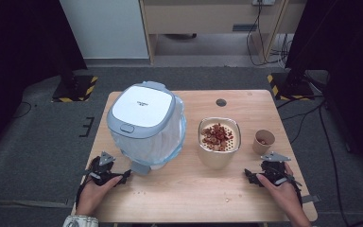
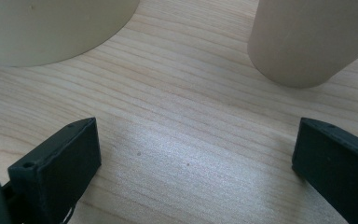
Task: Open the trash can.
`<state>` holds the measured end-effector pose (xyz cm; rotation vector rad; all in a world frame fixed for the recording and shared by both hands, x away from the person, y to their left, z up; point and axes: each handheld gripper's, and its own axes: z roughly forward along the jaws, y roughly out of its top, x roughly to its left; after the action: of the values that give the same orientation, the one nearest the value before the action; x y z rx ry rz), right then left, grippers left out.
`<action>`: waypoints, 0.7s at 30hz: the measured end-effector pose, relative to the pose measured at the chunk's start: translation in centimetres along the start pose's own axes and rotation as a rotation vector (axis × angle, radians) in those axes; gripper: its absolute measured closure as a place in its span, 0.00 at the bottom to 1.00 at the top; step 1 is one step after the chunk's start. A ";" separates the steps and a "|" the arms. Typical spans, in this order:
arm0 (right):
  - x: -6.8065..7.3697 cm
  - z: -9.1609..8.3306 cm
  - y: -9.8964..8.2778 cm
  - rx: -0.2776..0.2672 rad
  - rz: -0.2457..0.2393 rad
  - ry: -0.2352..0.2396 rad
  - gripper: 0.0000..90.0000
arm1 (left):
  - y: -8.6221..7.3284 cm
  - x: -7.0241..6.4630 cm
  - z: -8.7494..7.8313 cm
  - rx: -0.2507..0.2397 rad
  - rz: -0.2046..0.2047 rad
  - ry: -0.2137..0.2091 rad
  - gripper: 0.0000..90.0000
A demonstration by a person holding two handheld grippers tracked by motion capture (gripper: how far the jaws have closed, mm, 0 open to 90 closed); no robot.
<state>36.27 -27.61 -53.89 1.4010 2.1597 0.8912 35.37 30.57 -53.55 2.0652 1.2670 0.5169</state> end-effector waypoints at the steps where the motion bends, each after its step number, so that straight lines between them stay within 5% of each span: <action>1: 0.0 0.0 0.0 0.000 0.000 0.000 0.01 | 0.0 0.1 -0.1 -0.001 -0.005 0.004 0.05; 5: 0.0 0.0 0.0 -0.001 0.001 -0.002 0.01 | 0.1 0.3 -0.5 0.001 -0.024 0.024 0.18; 10: 0.1 -0.1 -0.1 0.002 0.001 0.003 0.01 | 0.3 0.6 -1.1 -0.003 -0.042 -0.001 0.39; 21: 0.0 -0.1 -0.1 0.002 -0.002 0.005 0.01 | 1.6 -0.6 -3.4 -0.068 0.038 -0.017 0.77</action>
<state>36.12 -27.64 -53.88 1.3985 2.1661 0.8926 33.98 30.64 -50.02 2.0362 1.1858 0.5508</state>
